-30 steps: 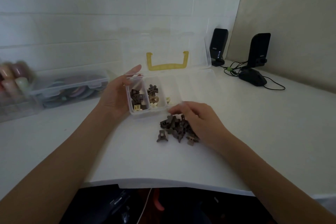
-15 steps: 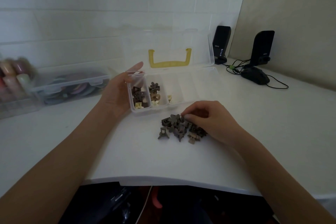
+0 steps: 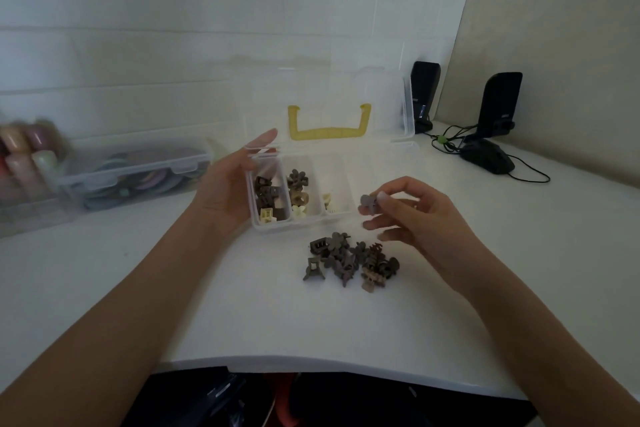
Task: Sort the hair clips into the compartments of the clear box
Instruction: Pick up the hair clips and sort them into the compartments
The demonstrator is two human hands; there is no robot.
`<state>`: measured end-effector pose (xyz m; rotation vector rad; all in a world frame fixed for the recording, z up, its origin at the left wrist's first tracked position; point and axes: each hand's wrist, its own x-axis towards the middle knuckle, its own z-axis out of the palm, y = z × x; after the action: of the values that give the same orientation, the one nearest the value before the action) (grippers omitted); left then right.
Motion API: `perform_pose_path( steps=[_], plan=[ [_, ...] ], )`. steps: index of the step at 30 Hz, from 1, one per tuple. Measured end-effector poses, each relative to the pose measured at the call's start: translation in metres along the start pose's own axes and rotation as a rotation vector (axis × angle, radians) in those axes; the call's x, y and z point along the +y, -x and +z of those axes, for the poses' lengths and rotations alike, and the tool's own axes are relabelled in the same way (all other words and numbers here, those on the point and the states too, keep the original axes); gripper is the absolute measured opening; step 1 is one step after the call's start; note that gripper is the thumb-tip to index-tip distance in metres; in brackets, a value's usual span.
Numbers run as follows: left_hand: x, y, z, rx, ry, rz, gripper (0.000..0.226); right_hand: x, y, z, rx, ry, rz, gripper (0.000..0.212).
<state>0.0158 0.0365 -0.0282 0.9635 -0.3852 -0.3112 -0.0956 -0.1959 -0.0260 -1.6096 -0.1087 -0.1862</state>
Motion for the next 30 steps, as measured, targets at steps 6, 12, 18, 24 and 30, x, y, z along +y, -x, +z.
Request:
perform_pose_path(
  steps=[6,12,18,24,30],
  plan=[
    [0.009,0.004,0.004,0.11,-0.119,0.039,0.052,-0.018,-0.025,-0.004,0.072,0.374,-0.319,0.007],
    [0.006,0.003,0.008,0.154,-0.142,0.043,0.064,-0.009,-0.044,0.009,0.068,0.928,-0.659,0.014],
    [0.002,0.001,0.006,0.118,-0.12,0.03,0.081,0.012,-0.038,-0.002,0.19,1.147,-0.863,0.002],
    [0.004,0.003,0.012,0.123,-0.139,0.043,0.081,0.012,-0.039,-0.003,0.147,1.285,-0.72,0.012],
    [0.002,0.002,0.01,0.11,-0.116,0.062,0.079,-0.009,-0.03,-0.004,0.037,1.011,-0.786,0.015]
  ],
)
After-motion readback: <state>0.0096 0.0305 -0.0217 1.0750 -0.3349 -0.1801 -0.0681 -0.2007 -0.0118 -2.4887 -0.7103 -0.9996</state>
